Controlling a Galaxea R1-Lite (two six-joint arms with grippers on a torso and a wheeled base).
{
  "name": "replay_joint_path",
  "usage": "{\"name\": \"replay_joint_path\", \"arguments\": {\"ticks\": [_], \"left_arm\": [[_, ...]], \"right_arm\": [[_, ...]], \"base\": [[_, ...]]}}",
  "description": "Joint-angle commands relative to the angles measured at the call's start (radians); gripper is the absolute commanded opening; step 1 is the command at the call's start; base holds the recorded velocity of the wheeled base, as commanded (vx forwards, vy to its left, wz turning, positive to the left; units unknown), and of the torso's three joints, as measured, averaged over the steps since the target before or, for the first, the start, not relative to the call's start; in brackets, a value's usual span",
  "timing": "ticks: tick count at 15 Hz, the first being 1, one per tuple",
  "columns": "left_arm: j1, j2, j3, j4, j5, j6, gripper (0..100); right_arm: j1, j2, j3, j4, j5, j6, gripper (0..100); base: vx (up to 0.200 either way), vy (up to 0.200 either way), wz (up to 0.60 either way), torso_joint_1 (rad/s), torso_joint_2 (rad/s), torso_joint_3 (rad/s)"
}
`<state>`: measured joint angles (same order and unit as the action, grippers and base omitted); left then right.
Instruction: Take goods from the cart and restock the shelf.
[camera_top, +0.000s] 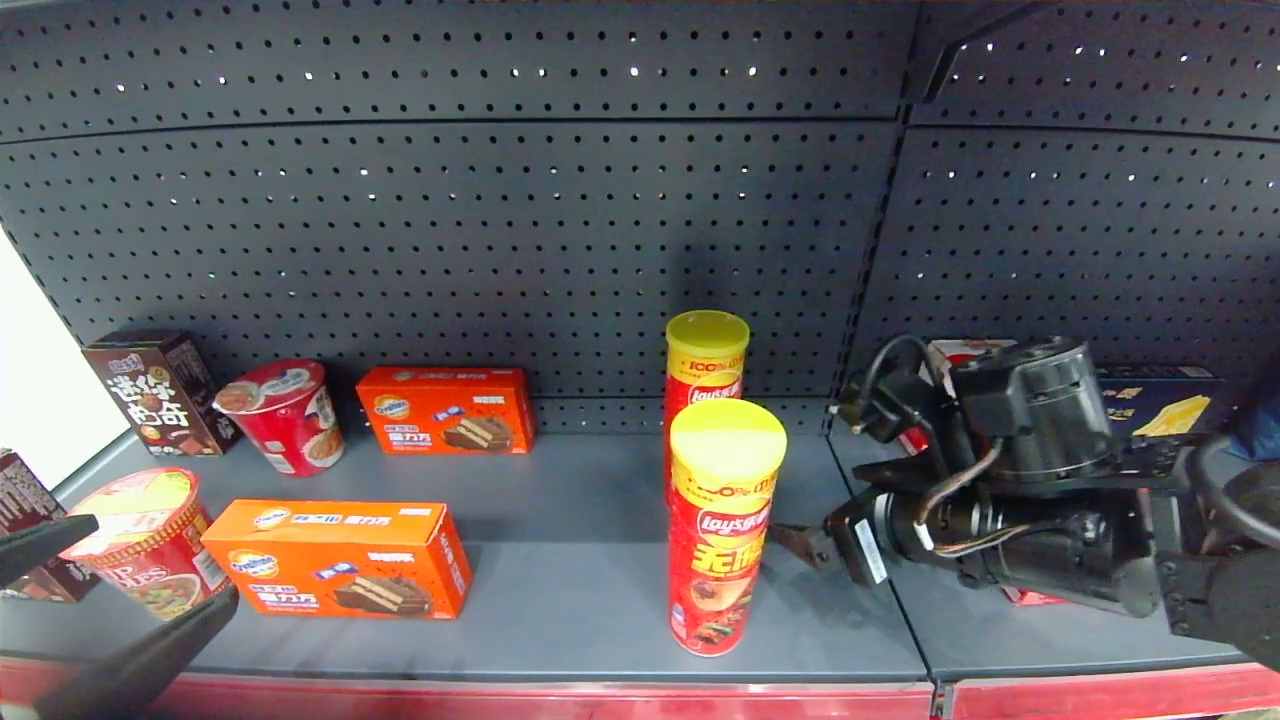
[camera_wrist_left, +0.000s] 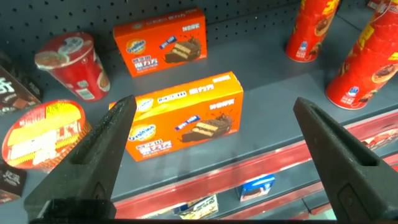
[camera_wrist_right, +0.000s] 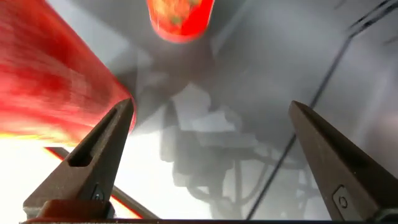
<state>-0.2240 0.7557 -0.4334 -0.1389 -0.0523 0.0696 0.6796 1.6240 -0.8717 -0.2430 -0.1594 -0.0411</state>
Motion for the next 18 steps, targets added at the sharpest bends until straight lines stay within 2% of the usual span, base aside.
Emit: {"name": "replay_joint_path", "arguments": {"ticks": [1,6,10,13,16,18], "left_arm": [[0.000,-0.012,0.015,-0.001,0.000,-0.002,100],[0.002,-0.035,0.032,0.002,0.002,-0.002,100],[0.011,-0.108,0.096,0.015,0.012,-0.001,100],[0.041,-0.162,0.105,0.065,0.114,-0.001,100],[0.072,-0.171,0.085,0.111,0.204,-0.001,100],[0.117,-0.207,0.113,0.113,0.261,-0.004,100]], "right_arm": [[-0.040,-0.147,0.011,0.001,0.000,0.003,100],[-0.147,-0.386,0.125,0.001,0.034,0.003,100],[-0.330,-0.667,0.350,0.004,0.080,0.003,100],[-0.437,-0.826,0.479,0.011,0.098,0.004,100],[-0.531,-0.888,0.507,0.010,0.100,0.004,100],[-0.595,-0.937,0.534,0.010,0.101,0.006,100]], "base": [[0.000,0.000,0.00,0.000,0.00,0.000],[0.000,0.000,0.00,0.000,0.00,0.000],[0.000,0.000,0.00,0.000,0.00,0.000],[0.000,0.000,0.00,0.000,0.00,0.000],[0.000,0.000,0.00,0.000,0.00,0.000],[0.000,0.000,0.00,0.000,0.00,0.000]]}}
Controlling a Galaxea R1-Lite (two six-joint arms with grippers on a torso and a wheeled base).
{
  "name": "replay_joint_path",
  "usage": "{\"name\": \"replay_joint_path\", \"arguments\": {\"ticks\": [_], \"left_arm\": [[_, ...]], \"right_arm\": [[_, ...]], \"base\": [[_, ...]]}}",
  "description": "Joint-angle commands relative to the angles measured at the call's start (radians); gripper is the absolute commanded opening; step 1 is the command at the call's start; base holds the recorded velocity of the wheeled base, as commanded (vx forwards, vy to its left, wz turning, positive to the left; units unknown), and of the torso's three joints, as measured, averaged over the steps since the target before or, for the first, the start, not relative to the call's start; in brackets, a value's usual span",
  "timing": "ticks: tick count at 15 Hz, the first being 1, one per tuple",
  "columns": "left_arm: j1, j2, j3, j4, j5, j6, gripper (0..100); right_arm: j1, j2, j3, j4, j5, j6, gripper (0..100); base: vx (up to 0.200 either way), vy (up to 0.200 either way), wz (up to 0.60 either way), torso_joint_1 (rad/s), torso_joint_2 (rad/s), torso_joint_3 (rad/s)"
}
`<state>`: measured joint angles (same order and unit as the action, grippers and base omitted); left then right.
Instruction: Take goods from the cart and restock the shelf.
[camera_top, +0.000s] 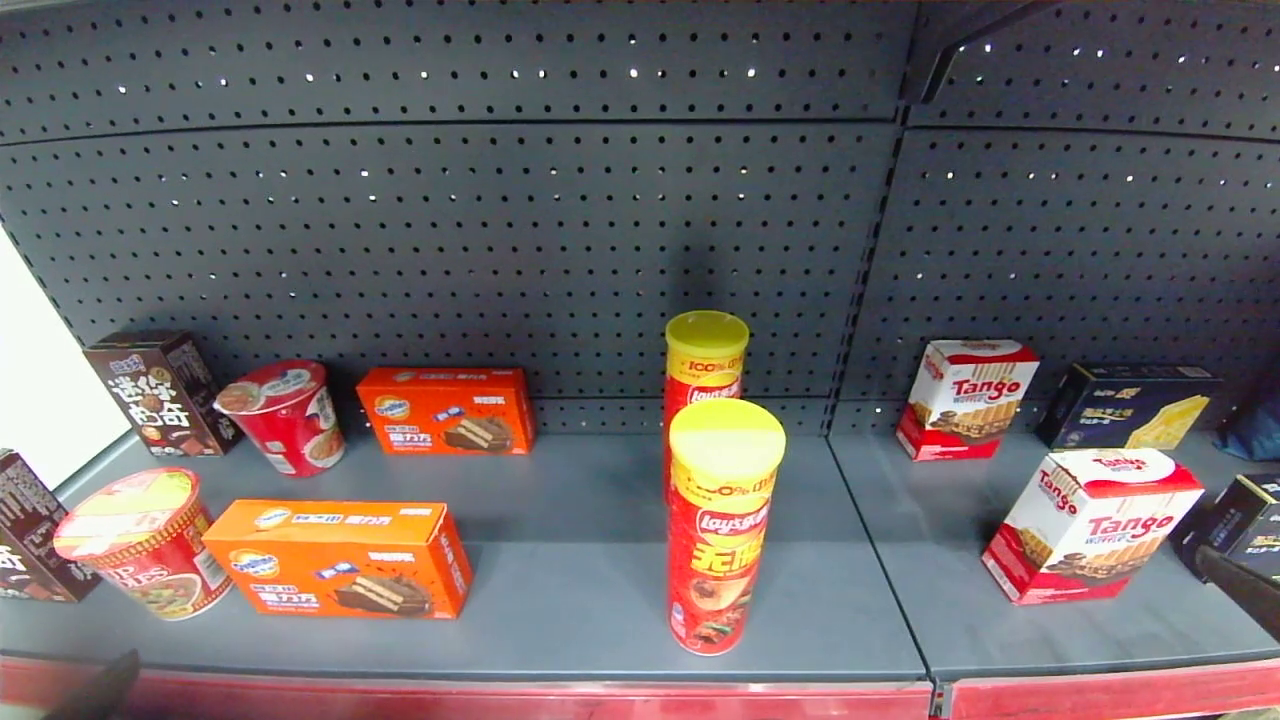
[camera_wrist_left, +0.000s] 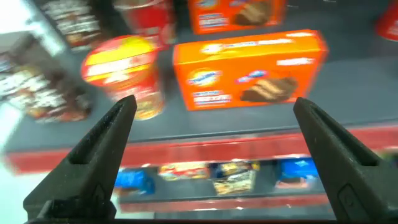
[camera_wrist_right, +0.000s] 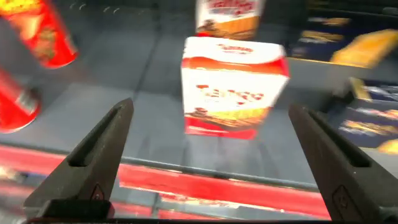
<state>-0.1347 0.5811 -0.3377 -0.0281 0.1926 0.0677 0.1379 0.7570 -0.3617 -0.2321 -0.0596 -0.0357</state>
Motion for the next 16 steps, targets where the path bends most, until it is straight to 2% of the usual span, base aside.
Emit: {"name": "replay_joint_path", "arguments": {"ticks": [1,3,4,7,8,9,10,12,14,16], "left_arm": [[0.044,-0.044,0.029,0.002,0.028,-0.002,100],[0.138,-0.136,0.095,0.002,0.034,-0.002,100],[0.159,-0.182,0.123,0.002,0.031,-0.002,100],[0.159,-0.314,0.192,0.010,0.030,0.001,100],[0.159,-0.425,0.209,0.085,0.030,0.001,100],[0.159,-0.521,0.198,0.215,0.030,0.001,100],[0.145,-0.573,0.200,0.277,0.031,0.001,100],[0.141,-0.581,0.200,0.278,0.028,0.001,100],[0.141,-0.581,0.210,0.260,0.021,0.001,100],[0.139,-0.581,0.243,0.192,-0.039,0.001,100]], "right_arm": [[-0.060,-0.081,0.035,-0.001,0.000,0.004,100],[-0.069,-0.148,0.101,-0.001,-0.011,0.002,100],[-0.069,-0.177,0.129,-0.001,-0.020,0.000,100],[-0.066,-0.263,0.198,-0.001,-0.043,-0.003,100],[-0.057,-0.337,0.253,-0.001,-0.037,-0.003,100],[-0.052,-0.404,0.287,0.000,-0.026,-0.003,100],[-0.054,-0.446,0.306,0.000,-0.013,-0.003,100],[-0.063,-0.505,0.319,0.028,-0.020,-0.004,100],[-0.110,-0.607,0.320,0.119,-0.022,-0.003,100],[-0.136,-0.757,0.348,0.200,-0.008,-0.001,100]], "base": [[0.000,0.000,0.00,0.000,0.00,0.000],[0.000,0.000,0.00,0.000,0.00,0.000],[0.000,0.000,0.00,0.000,0.00,0.000],[0.000,0.000,0.00,0.000,0.00,0.000],[0.000,0.000,0.00,0.000,0.00,0.000],[0.000,0.000,0.00,0.000,0.00,0.000],[0.000,0.000,0.00,0.000,0.00,0.000],[0.000,0.000,0.00,0.000,0.00,0.000],[0.000,0.000,0.00,0.000,0.00,0.000],[0.000,0.000,0.00,0.000,0.00,0.000]]}}
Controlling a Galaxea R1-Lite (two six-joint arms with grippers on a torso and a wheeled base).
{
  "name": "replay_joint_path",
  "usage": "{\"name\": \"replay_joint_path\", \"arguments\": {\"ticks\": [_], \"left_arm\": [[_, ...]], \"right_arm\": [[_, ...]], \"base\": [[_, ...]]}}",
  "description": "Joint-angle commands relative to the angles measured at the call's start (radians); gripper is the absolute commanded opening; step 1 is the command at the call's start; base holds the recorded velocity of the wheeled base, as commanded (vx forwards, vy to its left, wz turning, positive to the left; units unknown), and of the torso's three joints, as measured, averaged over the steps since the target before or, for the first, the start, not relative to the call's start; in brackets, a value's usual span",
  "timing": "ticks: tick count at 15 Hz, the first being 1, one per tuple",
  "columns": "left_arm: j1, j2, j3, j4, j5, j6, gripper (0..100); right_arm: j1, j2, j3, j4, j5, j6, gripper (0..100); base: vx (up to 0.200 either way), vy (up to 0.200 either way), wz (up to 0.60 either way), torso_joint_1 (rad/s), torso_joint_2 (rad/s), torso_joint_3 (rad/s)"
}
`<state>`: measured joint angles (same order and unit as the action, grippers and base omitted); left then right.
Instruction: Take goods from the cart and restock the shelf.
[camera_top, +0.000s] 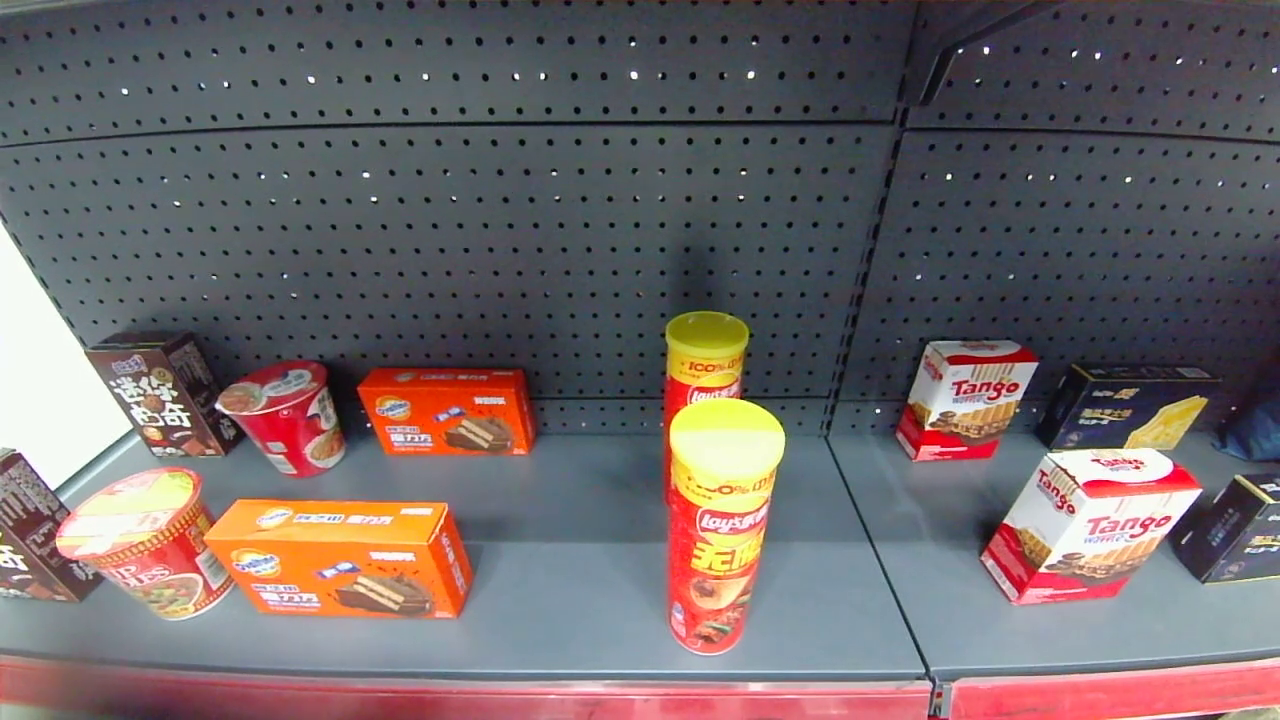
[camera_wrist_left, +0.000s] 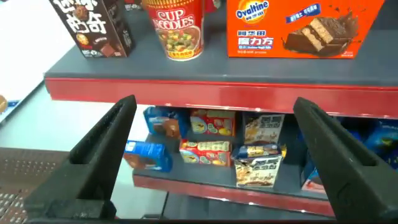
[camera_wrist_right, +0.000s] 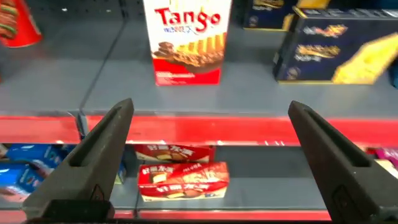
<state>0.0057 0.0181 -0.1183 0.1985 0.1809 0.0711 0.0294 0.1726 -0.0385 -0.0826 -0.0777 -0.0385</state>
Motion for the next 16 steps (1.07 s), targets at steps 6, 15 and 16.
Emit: {"name": "replay_joint_path", "arguments": {"ticks": [6,15,16], "left_arm": [[-0.003,-0.018,0.118,-0.197,-0.166,-0.056,100],[-0.003,-0.018,0.118,-0.199,-0.170,-0.042,100],[-0.003,-0.018,0.118,-0.199,-0.169,-0.043,100]], "right_arm": [[-0.029,-0.173,0.022,0.058,0.185,0.016,100],[-0.029,-0.173,0.022,0.058,0.208,0.031,100],[-0.029,-0.173,0.022,0.058,0.208,0.032,100]], "base": [[0.000,0.000,0.00,0.000,0.00,0.000],[0.000,0.000,0.00,0.000,0.00,0.000],[0.000,0.000,0.00,0.000,0.00,0.000]]}}
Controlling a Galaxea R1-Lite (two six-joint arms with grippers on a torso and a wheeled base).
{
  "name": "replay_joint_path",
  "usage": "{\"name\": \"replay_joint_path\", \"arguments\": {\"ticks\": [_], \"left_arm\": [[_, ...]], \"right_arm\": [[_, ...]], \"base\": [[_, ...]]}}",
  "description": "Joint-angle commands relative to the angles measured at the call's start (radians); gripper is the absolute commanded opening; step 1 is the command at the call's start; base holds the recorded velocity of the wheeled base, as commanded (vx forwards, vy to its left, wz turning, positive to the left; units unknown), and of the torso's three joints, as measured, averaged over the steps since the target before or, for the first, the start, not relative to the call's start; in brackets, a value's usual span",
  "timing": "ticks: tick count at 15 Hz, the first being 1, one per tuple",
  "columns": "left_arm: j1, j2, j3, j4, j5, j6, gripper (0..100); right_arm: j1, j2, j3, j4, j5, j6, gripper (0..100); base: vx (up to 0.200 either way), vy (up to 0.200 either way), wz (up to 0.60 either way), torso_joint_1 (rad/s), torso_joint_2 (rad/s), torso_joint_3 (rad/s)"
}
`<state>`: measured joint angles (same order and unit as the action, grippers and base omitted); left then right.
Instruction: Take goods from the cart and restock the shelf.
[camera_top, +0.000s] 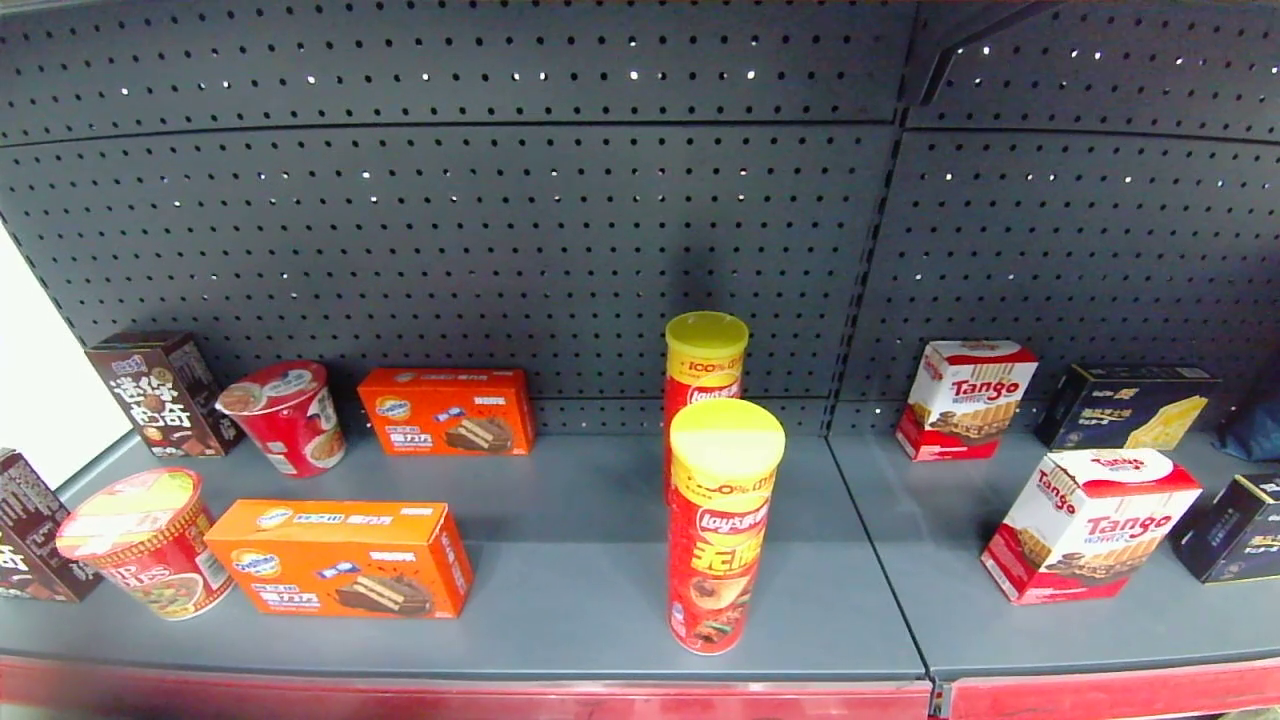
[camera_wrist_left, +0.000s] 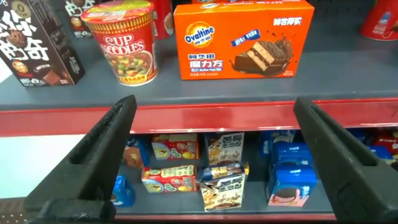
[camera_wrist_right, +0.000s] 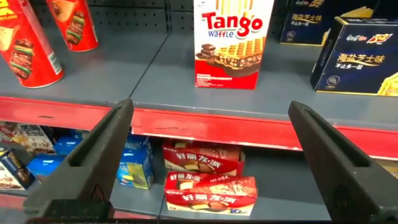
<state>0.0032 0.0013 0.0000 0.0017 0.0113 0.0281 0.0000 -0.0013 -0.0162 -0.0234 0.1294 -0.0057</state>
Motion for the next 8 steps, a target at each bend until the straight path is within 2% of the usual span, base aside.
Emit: {"name": "replay_joint_path", "arguments": {"ticks": [1,8], "left_arm": [[0.000,-0.001,0.000,0.000,0.006,-0.004,100],[0.000,-0.001,0.000,0.000,-0.001,-0.005,100]], "right_arm": [[0.000,0.001,-0.002,0.002,0.004,0.000,100],[0.000,0.001,-0.002,0.002,0.004,0.000,100]], "base": [[0.000,-0.200,0.00,0.002,0.01,0.002],[0.000,0.000,0.00,0.000,0.00,0.000]]}}
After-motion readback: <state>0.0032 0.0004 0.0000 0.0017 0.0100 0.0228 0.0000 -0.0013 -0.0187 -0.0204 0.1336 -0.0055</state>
